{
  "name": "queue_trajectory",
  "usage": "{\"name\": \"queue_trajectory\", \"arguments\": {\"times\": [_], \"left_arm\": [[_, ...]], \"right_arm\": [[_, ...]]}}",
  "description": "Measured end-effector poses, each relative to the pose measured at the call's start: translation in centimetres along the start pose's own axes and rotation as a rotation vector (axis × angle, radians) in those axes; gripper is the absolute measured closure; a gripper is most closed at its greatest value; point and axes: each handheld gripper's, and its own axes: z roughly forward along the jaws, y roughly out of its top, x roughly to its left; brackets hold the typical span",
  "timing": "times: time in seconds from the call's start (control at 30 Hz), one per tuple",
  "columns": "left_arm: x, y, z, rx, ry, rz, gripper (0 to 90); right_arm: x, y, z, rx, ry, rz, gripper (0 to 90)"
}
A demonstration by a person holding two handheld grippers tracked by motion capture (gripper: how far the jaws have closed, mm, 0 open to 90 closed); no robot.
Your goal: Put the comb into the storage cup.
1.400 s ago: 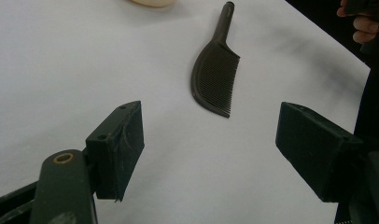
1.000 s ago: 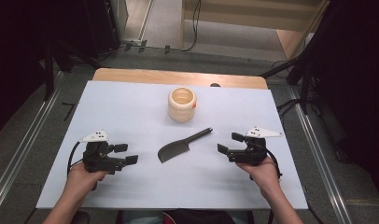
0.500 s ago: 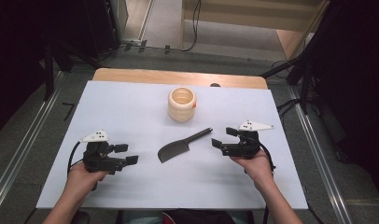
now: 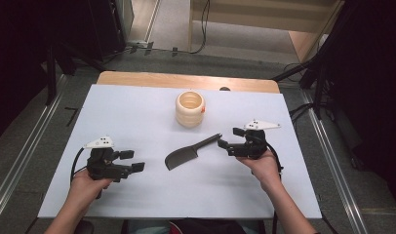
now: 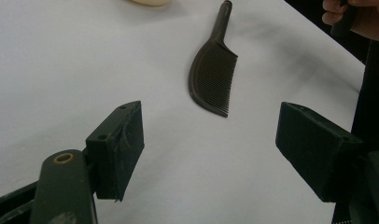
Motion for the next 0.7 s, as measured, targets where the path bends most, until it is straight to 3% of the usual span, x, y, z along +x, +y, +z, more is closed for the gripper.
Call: {"name": "queue_trajectory", "arguments": {"times": [0.7], "left_arm": [[0.0,0.0,0.2,0.010,-0.001,0.007,24.1]], "right_arm": [[-0.4,1.4,2.4,0.012,-0.005,0.004,14.4]]}}
